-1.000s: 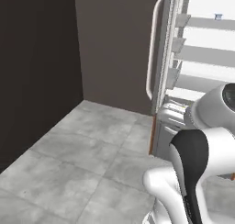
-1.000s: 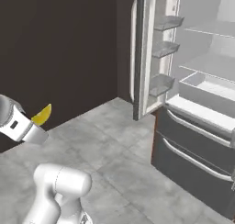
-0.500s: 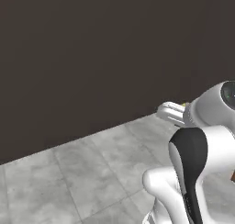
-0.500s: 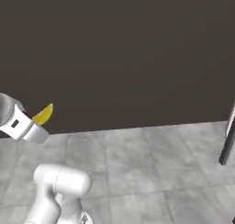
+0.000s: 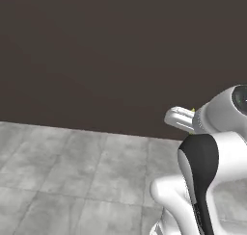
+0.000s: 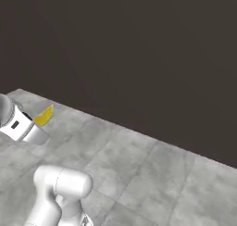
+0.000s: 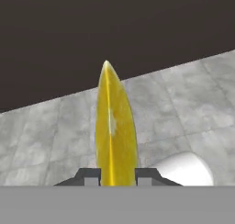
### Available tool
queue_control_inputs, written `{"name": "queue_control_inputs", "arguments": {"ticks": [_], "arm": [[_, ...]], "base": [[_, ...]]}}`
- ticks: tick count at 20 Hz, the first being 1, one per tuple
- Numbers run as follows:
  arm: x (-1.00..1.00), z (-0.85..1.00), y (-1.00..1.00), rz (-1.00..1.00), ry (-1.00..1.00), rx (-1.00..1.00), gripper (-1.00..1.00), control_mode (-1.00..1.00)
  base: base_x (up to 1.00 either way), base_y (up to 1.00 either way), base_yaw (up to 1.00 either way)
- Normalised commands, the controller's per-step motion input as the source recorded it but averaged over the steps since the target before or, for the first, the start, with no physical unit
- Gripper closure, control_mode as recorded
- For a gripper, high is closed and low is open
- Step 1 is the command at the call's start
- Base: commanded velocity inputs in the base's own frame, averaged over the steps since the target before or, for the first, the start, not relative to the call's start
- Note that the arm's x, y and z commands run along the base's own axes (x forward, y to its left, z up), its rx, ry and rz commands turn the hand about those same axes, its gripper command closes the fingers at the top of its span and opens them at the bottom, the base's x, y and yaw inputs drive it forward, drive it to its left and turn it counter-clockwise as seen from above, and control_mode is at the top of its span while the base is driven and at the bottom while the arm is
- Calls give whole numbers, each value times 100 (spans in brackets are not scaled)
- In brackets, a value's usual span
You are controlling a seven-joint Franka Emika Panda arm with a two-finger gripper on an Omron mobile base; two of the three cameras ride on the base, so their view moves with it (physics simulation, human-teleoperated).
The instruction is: Take the lemon wedge from the fridge and place it on the plate with fish on the dining counter.
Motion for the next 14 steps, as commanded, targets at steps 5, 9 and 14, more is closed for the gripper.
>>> {"name": "queue_control_inputs", "arguments": {"ticks": [5, 9, 14], "arm": [[0, 0, 0, 0, 0, 0, 100, 100], [0, 0, 0, 0, 0, 0, 100, 100], [0, 0, 0, 0, 0, 0, 100, 100]], "base": [[0, 0, 100], [0, 0, 100], [0, 0, 100]]}}
